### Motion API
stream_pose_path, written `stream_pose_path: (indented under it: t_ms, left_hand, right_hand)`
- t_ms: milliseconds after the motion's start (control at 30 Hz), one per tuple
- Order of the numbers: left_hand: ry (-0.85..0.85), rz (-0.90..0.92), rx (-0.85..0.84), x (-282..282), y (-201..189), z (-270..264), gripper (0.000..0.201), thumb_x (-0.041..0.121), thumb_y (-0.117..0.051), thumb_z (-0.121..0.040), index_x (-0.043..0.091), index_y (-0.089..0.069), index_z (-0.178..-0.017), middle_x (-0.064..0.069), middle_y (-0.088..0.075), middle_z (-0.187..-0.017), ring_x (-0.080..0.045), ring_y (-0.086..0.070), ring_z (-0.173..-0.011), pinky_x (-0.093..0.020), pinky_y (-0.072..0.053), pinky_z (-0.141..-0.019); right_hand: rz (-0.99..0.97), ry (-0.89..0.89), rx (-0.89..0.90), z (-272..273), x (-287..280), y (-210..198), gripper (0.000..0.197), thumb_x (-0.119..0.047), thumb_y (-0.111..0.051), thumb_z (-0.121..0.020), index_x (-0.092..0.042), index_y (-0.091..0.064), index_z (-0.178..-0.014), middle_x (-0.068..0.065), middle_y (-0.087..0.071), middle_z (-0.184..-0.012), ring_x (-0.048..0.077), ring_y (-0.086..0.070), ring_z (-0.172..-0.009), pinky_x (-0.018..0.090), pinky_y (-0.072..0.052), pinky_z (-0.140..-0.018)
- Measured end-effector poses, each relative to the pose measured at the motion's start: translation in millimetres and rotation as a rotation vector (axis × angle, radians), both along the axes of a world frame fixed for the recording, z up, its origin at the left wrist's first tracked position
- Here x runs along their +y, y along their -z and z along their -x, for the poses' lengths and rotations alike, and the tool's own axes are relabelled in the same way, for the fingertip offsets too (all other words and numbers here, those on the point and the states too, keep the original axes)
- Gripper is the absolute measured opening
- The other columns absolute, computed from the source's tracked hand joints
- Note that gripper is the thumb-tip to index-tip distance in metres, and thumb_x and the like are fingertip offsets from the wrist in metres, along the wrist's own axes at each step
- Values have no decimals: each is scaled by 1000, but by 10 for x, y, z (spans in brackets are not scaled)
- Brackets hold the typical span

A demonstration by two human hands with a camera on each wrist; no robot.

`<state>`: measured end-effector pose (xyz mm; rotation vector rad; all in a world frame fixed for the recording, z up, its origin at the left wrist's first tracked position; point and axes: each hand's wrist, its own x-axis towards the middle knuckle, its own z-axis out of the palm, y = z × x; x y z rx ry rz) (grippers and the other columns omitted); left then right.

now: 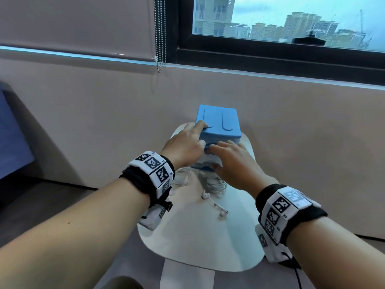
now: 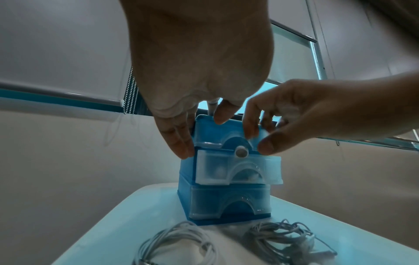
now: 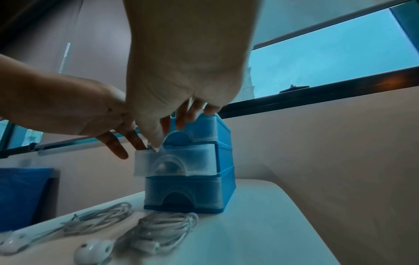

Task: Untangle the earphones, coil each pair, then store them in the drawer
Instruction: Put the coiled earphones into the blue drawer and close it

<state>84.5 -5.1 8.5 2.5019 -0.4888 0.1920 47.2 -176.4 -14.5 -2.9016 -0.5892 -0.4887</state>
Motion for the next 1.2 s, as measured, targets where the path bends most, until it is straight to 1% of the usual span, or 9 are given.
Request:
stream_pose_path:
  t_ms: [167, 267, 400, 567, 700, 800, 900, 1100, 1200]
  left_hand:
    - [13, 11, 5, 7, -2, -16, 47, 18, -41, -98, 31, -41, -143, -1, -47, -144, -23, -45, -121, -44, -44, -99]
    - [13, 23, 19, 9, -24, -18, 46, 18, -40, -99, 32, -41, -142, -1, -47, -143, -20, -43, -118, -43, -42, -100]
    - [17, 30, 35, 7, -44, -1, 46, 18, -40, -98, 32, -42, -142, -1, -48, -143, -25, -44, -127, -43, -41, -102]
    - [20, 41, 60, 13, -81, -1, 47, 14, -40, -97, 31, -44, -142, -1, -48, -146, -23, -43, -125, -42, -39, -104]
    - [26, 65, 78, 14, -116, -6, 49, 11, -42, -96, 28, -47, -141, -2, -51, -140, -18, -39, -108, -37, -37, -97]
    - [27, 67, 81, 10, -120, -1, 48, 11, -39, -97, 27, -48, -141, -2, -51, -136, -19, -40, -103, -33, -35, -90]
    - [28, 67, 92, 12, -128, -4, 47, 11, -38, -97, 27, -48, -140, -3, -51, -137, -20, -41, -106, -34, -36, -92]
    - [31, 59, 91, 12, -154, 10, 47, 10, -38, -99, 26, -47, -142, -5, -50, -141, -18, -39, -108, -33, -33, -92]
    - [31, 57, 90, 11, -168, 20, 47, 10, -38, -99, 25, -47, -143, -5, -51, -140, -18, -38, -107, -32, -32, -91]
  right_hand:
    - [-85, 65, 11, -34, -5, 50, 20, -40, -61, -98, -27, -70, -111, -7, -72, -107, 21, -66, -98, 40, -47, -85]
    - [-24, 85, 58, -17, 13, 58, 26, -46, -54, -100, -38, -67, -122, -9, -69, -114, 21, -63, -104, 41, -39, -84]
    - [-59, 43, 118, -35, 78, 39, 31, -32, -53, -102, -43, -60, -130, -12, -65, -119, 18, -57, -112, 40, -29, -79]
    - [-51, 49, 207, -135, 169, 35, 25, -41, -49, -103, -29, -71, -102, -13, -68, -93, 20, -56, -100, 39, -27, -74]
    - [-246, 171, 249, -186, 194, 0, 35, -44, -50, -103, -23, -61, -77, -8, -62, -83, 24, -51, -90, 39, -33, -75]
    - [-288, 186, 295, -207, 225, -28, 19, -33, -55, -98, -29, -72, -92, -7, -71, -99, 26, -57, -101, 43, -45, -86]
    - [-324, 162, 343, -181, 232, -65, 34, -23, -54, -91, -39, -73, -115, -14, -73, -113, 22, -60, -112, 47, -47, -98]
    - [-159, 95, 373, -139, 192, -86, 27, -35, -49, -100, -38, -75, -102, -14, -69, -110, 20, -53, -106, 47, -47, -97]
    - [-109, 110, 375, -153, 207, -74, 31, -48, -47, -101, -43, -76, -110, -7, -64, -124, 24, -49, -123, 48, -40, -101]
